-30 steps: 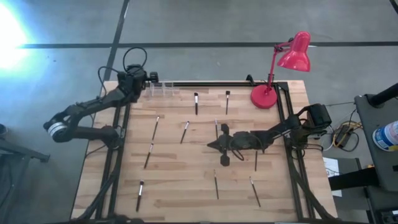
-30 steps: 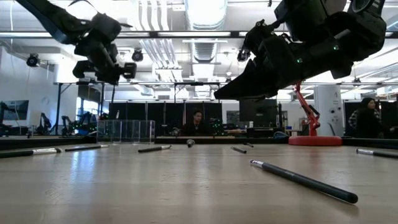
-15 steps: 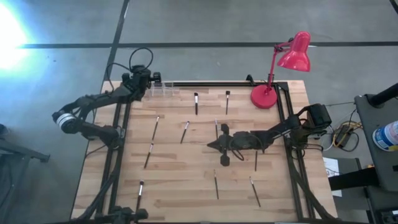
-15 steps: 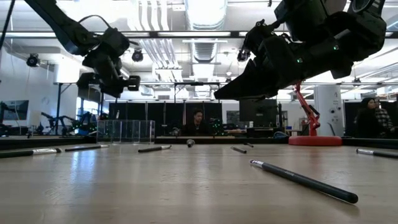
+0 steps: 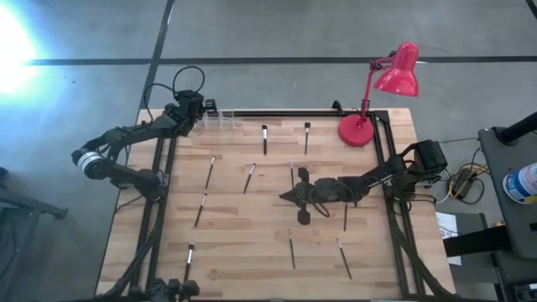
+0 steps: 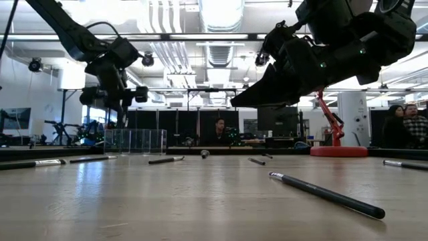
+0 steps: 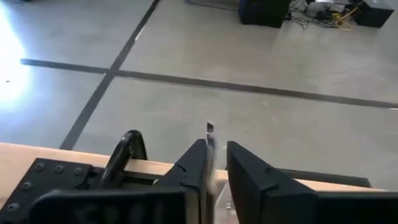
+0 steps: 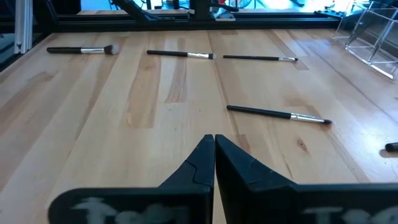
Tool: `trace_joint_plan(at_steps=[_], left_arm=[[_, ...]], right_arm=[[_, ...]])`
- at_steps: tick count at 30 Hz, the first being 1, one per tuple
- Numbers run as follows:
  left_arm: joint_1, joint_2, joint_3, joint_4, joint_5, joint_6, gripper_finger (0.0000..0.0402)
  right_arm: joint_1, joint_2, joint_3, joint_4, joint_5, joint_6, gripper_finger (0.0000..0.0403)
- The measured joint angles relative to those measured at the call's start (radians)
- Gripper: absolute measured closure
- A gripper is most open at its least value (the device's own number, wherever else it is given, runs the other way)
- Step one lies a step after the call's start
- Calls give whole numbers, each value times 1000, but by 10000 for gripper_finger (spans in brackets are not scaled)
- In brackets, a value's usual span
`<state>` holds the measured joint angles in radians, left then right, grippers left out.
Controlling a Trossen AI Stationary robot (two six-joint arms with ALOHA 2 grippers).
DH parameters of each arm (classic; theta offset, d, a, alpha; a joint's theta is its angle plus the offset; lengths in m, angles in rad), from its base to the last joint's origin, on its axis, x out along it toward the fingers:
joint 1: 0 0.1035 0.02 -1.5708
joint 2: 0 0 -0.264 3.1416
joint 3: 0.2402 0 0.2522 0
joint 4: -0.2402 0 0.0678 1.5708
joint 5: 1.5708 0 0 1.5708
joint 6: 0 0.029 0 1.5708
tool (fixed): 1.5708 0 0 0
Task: Pick & Place Makeup Brushes
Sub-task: Put the eyeshadow brush into the transparent organizer
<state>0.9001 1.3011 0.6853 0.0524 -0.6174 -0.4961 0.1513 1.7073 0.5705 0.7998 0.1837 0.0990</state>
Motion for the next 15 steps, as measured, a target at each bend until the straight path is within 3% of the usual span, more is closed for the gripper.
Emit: trace_joint_plan(at_steps=[9,15], left_arm=[[0,-37,32,-84,0,52,337],[-24,-137,58,-168,35,143,342]], right_arm=[[3,0,0,-1,1,-1,394],[3,0,0,-5,1,0,394]])
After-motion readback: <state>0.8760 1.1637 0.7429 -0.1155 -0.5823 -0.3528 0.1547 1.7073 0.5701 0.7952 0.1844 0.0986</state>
